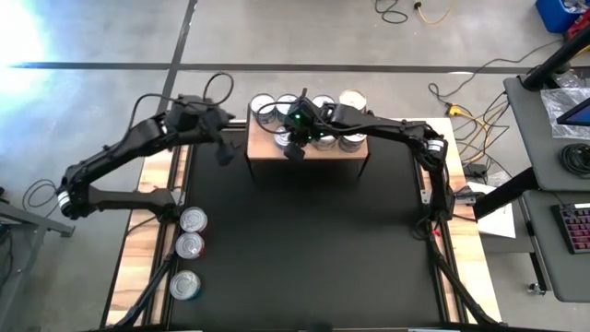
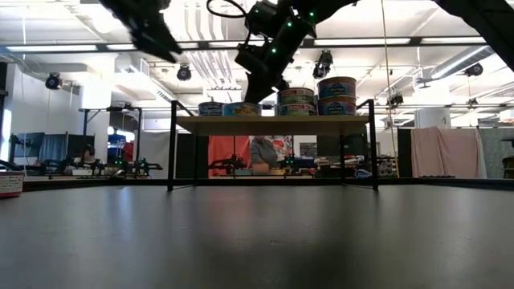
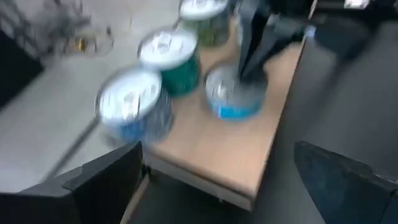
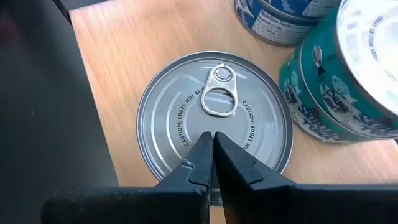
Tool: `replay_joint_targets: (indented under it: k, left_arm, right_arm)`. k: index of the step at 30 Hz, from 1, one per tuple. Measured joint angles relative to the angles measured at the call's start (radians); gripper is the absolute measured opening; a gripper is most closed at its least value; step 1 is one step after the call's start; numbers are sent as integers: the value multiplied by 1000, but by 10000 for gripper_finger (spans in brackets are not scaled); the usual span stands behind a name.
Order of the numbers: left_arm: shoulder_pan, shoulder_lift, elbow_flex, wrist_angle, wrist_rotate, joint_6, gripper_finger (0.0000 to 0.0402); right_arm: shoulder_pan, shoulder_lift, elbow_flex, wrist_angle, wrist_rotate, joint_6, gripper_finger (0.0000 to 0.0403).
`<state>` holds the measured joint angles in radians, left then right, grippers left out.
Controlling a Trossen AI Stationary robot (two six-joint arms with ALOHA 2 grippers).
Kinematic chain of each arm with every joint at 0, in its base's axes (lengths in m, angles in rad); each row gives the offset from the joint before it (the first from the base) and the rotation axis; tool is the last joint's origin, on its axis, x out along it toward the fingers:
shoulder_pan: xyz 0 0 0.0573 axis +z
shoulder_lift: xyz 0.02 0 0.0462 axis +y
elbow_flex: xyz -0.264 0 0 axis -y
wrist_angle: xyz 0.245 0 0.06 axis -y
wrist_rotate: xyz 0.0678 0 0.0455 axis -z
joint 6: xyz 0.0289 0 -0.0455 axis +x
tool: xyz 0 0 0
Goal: Stack canned seafood by type on shelf
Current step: Put the top yellow-blue tuna can on the shelf, then stack the yellow-blue tuna on top of the yellow-blue tuna can on the shelf
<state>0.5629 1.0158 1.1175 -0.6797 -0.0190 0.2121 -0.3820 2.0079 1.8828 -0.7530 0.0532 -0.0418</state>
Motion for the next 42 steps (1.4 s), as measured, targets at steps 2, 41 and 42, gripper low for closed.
replay_joint_targets:
  k: [2, 41, 42]
  left_arm:
    - [-8, -24, 0, -70, -42, -59, 400]
    - [-841, 37, -14, -735, -70, -1287, 400]
    - [-886, 46, -14, -735, -66, -1326, 400]
  right_arm:
    - [1, 0, 0, -5, -1, -7, 13]
    - [224, -459, -88, -42, 24, -105, 13]
    - [259, -464, -95, -34, 52, -92, 13]
